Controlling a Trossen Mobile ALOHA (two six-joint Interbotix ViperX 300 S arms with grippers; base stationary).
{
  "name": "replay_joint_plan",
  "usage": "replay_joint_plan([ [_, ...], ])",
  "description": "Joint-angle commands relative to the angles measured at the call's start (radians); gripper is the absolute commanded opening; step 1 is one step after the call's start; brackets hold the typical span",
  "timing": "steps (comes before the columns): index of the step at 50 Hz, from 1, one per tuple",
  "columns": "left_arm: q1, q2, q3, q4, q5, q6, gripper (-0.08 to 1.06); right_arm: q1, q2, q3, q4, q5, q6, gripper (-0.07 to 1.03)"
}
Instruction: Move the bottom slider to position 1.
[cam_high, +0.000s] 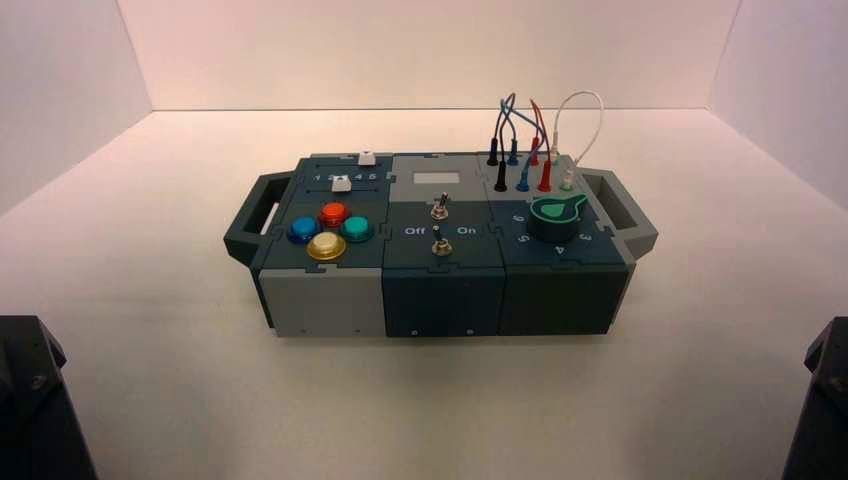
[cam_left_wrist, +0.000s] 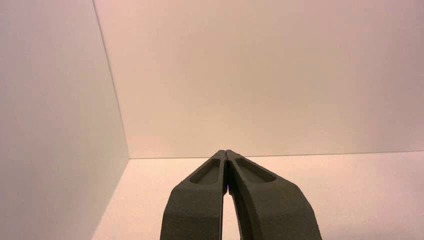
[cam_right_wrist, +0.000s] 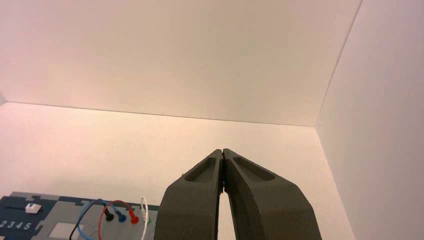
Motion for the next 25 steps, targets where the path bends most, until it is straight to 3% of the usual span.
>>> replay_joint_plan([
  [1,-0.005,0.009,-0.018,0.002,-0.006,0.000,-0.03,0.000,0.011,-0.032,0.003,-0.006,0.002,-0.02],
  [25,-0.017,0.037,-0.026,0.002,0.032,0.000,-0.03,0.018,0.038,-0.038,0.009,0.015,0.000,-0.02],
])
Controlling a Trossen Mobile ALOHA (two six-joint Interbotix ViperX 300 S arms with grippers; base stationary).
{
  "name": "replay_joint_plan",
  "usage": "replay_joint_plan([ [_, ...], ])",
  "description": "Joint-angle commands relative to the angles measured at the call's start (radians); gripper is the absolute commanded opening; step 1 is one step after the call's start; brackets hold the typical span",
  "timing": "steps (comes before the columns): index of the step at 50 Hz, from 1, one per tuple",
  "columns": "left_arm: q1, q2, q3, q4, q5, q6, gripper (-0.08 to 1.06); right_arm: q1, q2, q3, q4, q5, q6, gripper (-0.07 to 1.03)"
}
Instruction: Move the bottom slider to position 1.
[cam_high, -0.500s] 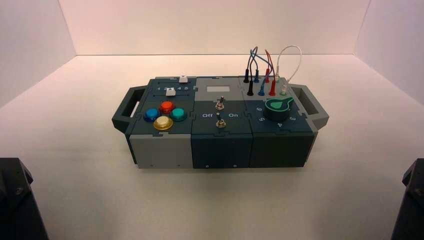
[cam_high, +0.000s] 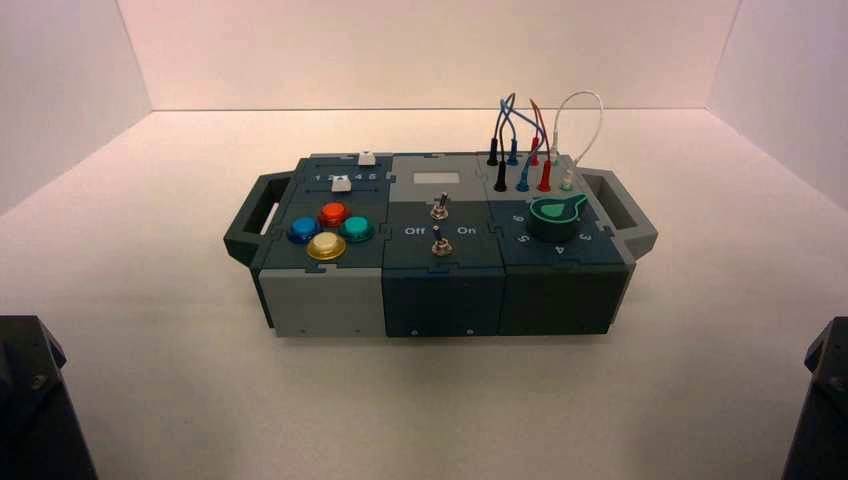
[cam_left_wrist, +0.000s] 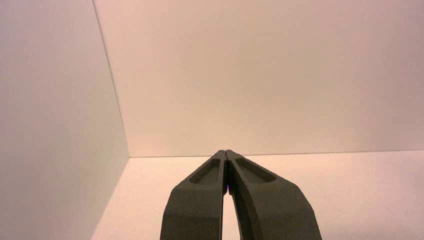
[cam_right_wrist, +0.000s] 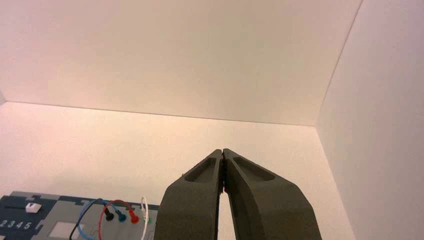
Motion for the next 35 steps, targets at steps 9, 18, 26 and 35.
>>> replay_joint_plan([
  [9,-0.075,0.094,-0.071,0.002,0.126,0.002,-0.03,0.032,0.100,-0.069,0.031,0.074,0.000,-0.02],
  [18,-0.146,0.196,-0.103,0.003,0.219,0.011,-0.03,0.058,0.175,-0.091,0.040,0.103,0.000,-0.02],
  [26,-0.233,0.288,-0.123,0.003,0.295,0.021,-0.03,0.118,0.238,-0.103,0.040,0.124,0.000,-0.02],
  [35,-0.328,0.428,-0.135,0.003,0.328,0.028,-0.03,0.210,0.325,-0.124,0.038,0.146,-0.005,-0.02],
])
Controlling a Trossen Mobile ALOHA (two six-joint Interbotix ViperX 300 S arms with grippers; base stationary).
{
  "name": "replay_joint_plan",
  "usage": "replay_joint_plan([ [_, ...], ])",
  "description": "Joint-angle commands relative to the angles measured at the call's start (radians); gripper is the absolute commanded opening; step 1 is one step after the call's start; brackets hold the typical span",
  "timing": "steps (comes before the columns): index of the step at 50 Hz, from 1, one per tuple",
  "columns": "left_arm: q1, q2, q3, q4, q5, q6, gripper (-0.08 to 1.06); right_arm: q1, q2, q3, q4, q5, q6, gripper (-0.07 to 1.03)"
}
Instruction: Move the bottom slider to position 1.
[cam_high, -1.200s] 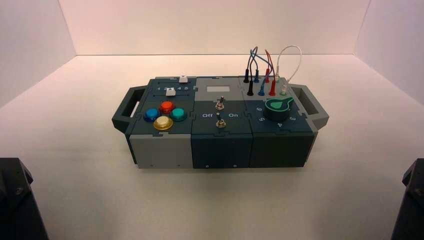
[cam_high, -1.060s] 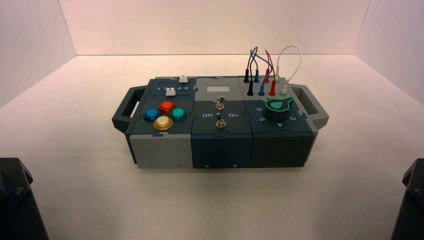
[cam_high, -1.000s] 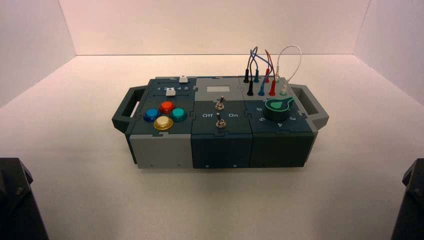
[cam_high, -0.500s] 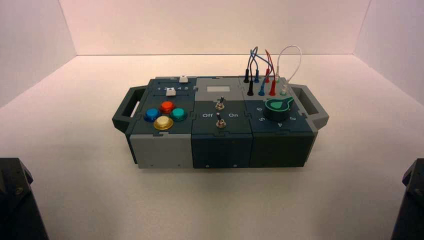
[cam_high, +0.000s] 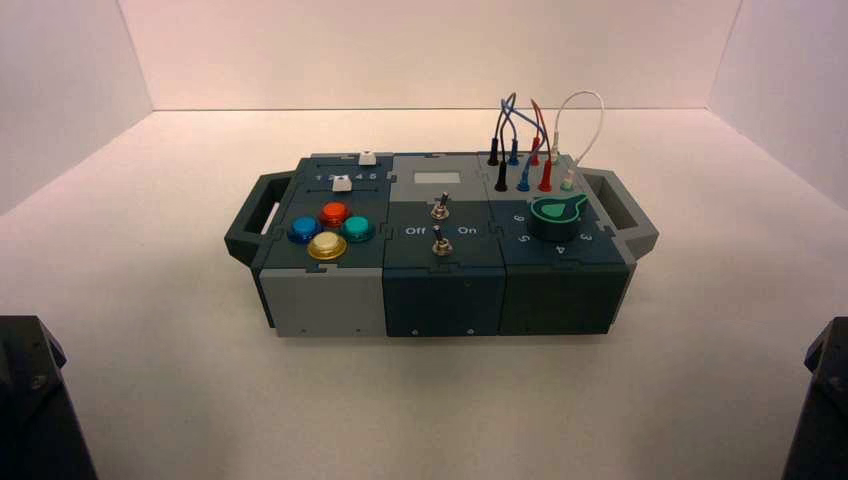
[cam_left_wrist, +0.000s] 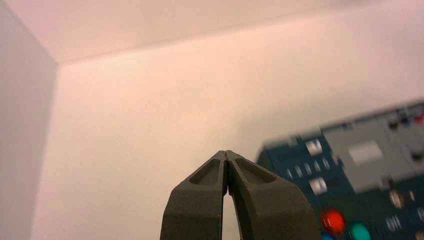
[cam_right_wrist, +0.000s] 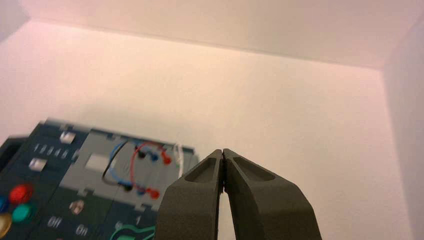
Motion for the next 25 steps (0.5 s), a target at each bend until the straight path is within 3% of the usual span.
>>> replay_joint_plan([
  [1,-0.037,0.067,-0.037,0.003,0.003,0.006,-0.03,0.048,0.046,-0.046,0.002,0.003,-0.003,-0.02],
  [12,-0.060,0.143,-0.043,0.002,0.029,0.005,-0.03,0.104,0.098,-0.071,0.003,0.029,-0.003,-0.02],
  [25,-0.086,0.207,-0.044,0.000,0.057,0.005,-0.03,0.247,0.181,-0.118,0.011,0.069,0.002,-0.02],
])
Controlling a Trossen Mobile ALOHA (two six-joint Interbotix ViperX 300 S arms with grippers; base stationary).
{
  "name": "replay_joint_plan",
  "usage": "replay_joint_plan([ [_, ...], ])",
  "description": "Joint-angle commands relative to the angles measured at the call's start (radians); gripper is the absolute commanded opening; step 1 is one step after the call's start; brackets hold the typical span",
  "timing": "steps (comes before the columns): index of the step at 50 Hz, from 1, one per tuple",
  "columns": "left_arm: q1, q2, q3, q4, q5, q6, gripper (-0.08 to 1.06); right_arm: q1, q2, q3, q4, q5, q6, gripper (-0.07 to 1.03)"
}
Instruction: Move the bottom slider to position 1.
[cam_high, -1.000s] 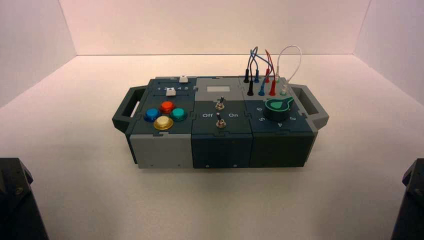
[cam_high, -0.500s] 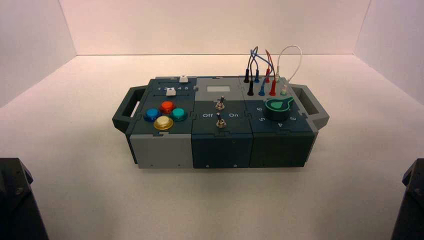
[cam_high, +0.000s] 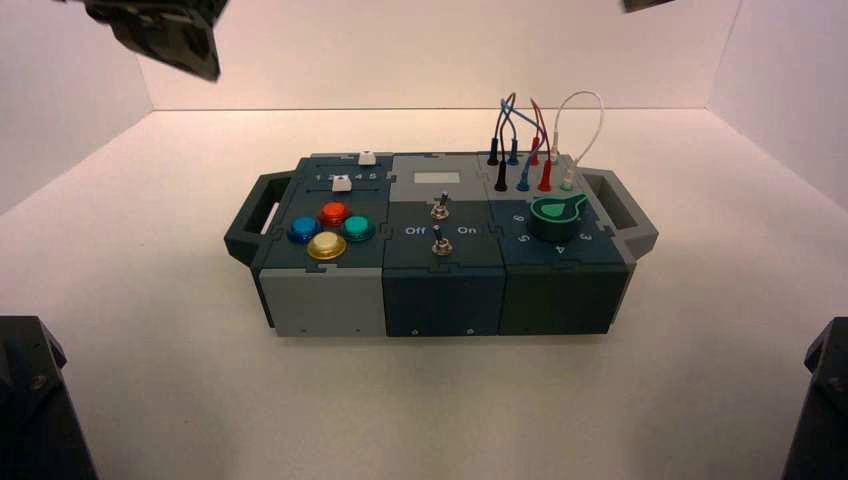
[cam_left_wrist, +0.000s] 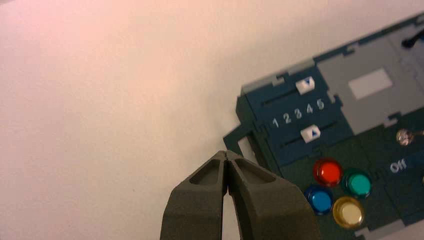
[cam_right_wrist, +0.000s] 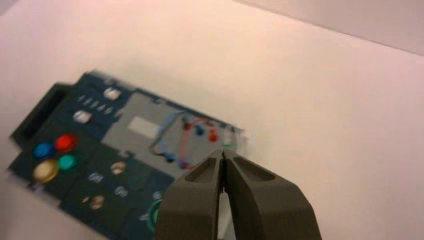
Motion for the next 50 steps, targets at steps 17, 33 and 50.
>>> replay_joint_plan([
  [17,-0.011,0.015,-0.029,0.017,0.015,0.003,-0.03,0.190,0.256,-0.152,0.009,0.064,0.002,-0.02],
  [33,-0.011,0.048,-0.038,0.018,0.026,0.003,-0.03,0.256,0.489,-0.298,0.014,0.103,0.002,-0.02],
  [50,0.037,0.055,-0.044,0.023,0.034,0.005,-0.03,0.314,0.673,-0.423,0.054,0.121,-0.002,-0.02],
])
